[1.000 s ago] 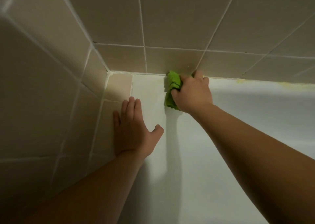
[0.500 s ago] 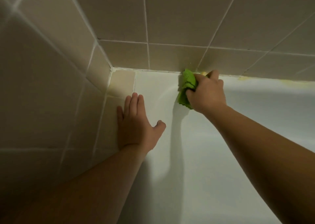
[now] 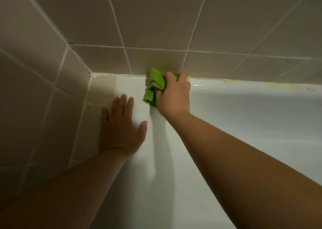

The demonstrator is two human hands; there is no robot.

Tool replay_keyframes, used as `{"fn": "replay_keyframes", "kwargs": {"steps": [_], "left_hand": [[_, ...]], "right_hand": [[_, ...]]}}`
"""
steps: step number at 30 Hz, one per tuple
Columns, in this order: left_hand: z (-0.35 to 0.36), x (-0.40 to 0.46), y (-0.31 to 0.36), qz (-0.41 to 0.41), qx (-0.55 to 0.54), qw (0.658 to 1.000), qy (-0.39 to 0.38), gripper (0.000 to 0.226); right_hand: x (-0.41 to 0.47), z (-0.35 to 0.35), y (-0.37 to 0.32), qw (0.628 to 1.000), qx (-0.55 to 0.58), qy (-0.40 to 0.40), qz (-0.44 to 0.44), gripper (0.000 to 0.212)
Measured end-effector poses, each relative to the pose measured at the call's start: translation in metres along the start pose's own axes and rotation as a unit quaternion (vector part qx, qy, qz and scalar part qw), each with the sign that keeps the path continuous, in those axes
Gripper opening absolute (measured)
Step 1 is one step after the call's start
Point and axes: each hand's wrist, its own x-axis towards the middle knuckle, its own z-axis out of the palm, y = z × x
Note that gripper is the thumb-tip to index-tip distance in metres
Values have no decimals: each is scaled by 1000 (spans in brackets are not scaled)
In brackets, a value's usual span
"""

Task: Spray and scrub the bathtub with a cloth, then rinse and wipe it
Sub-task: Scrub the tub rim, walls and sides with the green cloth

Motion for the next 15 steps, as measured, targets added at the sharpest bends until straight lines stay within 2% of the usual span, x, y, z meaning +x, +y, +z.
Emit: {"fn": "replay_keyframes", "kwargs": {"steps": [8,10,13,15], "left_hand": [[4,15,0,66,-9,998,-18,82],[7,21,0,82,-10,996,-19,81],[11,34,3,118,-9,993,-17,79],[11,43,6,146,-7,989,-21,78]], "right_hand": [[-3,-30,70,990,49,117,69,43],[-4,-31,72,992,39,114,42,45],[1,-35,74,996,12,71,-49,50],[4,-43,87,994,-26,82,-71,50]]}}
